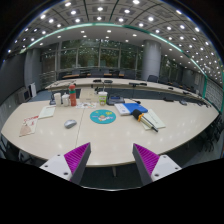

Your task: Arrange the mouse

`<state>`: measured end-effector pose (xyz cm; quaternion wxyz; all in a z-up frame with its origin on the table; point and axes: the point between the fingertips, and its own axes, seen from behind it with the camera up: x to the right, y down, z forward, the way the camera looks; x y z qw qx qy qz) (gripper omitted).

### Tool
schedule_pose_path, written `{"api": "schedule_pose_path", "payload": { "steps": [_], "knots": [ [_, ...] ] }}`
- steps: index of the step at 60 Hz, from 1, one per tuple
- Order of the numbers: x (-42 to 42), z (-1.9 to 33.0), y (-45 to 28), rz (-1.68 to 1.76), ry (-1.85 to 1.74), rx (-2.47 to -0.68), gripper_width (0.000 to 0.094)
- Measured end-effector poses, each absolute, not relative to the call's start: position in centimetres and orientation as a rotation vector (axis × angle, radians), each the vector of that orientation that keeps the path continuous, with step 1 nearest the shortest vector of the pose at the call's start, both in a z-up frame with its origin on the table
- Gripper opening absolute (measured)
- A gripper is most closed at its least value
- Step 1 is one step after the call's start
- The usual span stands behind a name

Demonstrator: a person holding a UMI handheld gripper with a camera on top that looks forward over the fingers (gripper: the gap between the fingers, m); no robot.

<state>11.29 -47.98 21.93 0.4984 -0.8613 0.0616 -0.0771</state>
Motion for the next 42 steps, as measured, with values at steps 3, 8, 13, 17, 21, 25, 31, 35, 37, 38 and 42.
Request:
{"api": "schedule_pose_path", "payload": {
  "steps": [3, 8, 13, 17, 21, 25, 31, 35, 37, 38, 42],
  "knots": [
    [11.2, 21.6, -48.0, -0.180, 0.144, -2.097, 0.0860],
    [9.5, 19.8, -47.4, -0.164, 0.135, -2.122, 0.0860],
    [8.4, 17.8, -46.3, -0.151, 0.119, -2.151, 0.0862],
    [6.6, 15.9, -45.2, -0.127, 0.109, -2.166, 0.0862],
    [4.4, 14.3, -43.8, -0.077, 0.084, -2.180, 0.0854],
    [1.5, 12.2, -41.4, -0.043, 0.059, -2.183, 0.0853],
    [-2.9, 9.7, -36.7, -0.003, 0.019, -2.178, 0.0857],
    [-5.7, 8.4, -32.8, 0.018, 0.003, -2.160, 0.0856],
    [-7.2, 7.8, -30.7, 0.029, -0.002, -2.152, 0.0857],
    [-7.8, 7.5, -29.6, 0.034, -0.004, -2.148, 0.0858],
    [-10.2, 6.1, -25.3, 0.037, -0.006, -2.148, 0.0861]
  ]
}}
